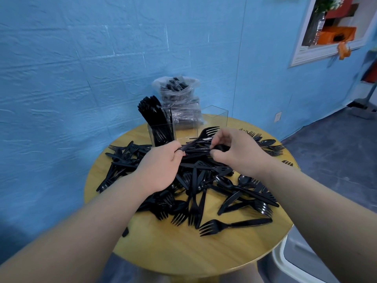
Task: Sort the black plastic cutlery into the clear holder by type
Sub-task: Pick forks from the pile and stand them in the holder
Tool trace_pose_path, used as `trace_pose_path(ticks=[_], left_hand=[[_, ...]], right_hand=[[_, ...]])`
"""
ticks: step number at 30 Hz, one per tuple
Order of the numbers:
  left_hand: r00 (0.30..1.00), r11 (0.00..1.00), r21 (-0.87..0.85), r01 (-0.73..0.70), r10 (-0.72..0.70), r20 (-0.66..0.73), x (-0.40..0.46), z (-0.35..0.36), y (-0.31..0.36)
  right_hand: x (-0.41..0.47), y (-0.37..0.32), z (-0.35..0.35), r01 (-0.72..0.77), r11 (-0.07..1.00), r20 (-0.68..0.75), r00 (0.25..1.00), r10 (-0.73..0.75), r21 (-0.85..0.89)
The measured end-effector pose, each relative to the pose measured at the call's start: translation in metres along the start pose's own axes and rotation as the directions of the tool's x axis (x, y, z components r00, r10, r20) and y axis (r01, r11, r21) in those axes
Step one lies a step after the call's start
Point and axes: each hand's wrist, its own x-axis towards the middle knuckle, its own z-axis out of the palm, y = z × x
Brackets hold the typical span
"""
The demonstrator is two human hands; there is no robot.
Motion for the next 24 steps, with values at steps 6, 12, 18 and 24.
trace_pose_path(ticks=[6, 12, 18, 24], left_hand=[[0.999, 0.994, -0.103, 0.031, -0.032, -0.013, -0.005, -0.001, 0.001], [0.998, 0.997, -0.054, -0.053, 0.054, 0.020, -0.011, -0.005, 0.001], [0.983, 0.987, 0.053, -0.154, 0.148, 0.110, -0.017, -0.006, 0.000], [0.988, 0.985, 0.123, -0.123, 0.133, -0.075, -0.039, -0.008, -0.004]], right_hand=[[-0.003, 0.001, 0.000, -0.025, 0.999, -0.228, 0.973, 0.034, 0.044], [-0.002, 0.000, 0.000, -0.093, 0.995, -0.318, 0.945, 0.080, -0.024], [-0.005, -0.010, 0.002, -0.018, 0.999, -0.278, 0.960, 0.029, 0.042], [-0.022, -0.020, 0.019, 0.010, 0.999, -0.273, 0.962, -0.022, -0.045]])
